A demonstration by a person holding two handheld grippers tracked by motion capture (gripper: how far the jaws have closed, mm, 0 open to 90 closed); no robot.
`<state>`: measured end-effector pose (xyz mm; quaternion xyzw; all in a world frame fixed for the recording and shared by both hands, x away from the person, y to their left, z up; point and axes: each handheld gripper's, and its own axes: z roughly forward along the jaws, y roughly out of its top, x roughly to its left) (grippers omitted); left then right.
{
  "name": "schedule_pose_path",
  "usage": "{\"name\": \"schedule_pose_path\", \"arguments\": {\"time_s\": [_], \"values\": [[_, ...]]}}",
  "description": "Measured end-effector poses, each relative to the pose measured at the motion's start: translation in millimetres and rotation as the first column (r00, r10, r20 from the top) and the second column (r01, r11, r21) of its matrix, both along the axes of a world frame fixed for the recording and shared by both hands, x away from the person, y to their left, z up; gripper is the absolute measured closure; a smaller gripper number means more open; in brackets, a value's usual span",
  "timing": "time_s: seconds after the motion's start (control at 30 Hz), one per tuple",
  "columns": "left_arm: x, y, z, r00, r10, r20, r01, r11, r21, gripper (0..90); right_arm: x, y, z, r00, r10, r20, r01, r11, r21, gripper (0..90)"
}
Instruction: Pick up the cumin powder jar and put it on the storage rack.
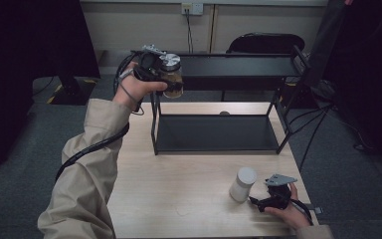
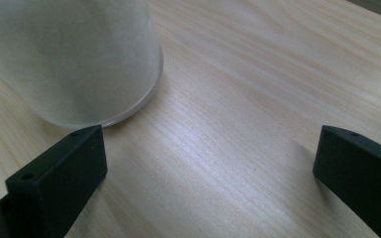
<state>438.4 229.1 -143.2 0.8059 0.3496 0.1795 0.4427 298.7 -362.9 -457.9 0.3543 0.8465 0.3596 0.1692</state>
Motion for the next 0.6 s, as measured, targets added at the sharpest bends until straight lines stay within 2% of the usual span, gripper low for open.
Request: {"name": "schedule_pose_path", "arguments": {"time_s": [0.07, 0.13, 0.27, 0.5, 0.6], "values": [[3.7, -0.3, 3.6, 1.0000, 0.008, 0.000, -0.008, 0.9999, -0.007, 31.0, 0.0, 0.0, 0.0, 1.0000, 0.000, 0.000, 0.000, 1.0000, 0.000, 0.0], [9.8, -2.3, 10.6, 0.9998, 0.019, 0.000, -0.019, 0.9998, 0.006, 31.0, 0.0, 0.0, 0.0, 1.0000, 0.000, 0.000, 0.000, 1.0000, 0.000, 0.0], [16.3, -3.4, 14.1, 0.9996, 0.029, -0.004, -0.029, 0.9996, -0.004, 31.0, 0.0, -0.1, -0.1, 1.0000, 0.001, 0.001, -0.001, 1.0000, 0.000, 0.0], [32.2, -12.8, 23.7, 0.9983, 0.058, -0.009, -0.058, 0.9982, 0.019, 31.0, 0.1, 0.0, 0.0, 1.0000, 0.000, 0.001, 0.000, 1.0000, 0.000, 0.0], [38.3, -15.4, 24.5, 0.9969, 0.078, -0.009, -0.078, 0.9969, 0.014, 31.0, 0.2, -0.2, 0.0, 1.0000, 0.001, 0.000, -0.001, 1.0000, 0.001, 0.0]]}}
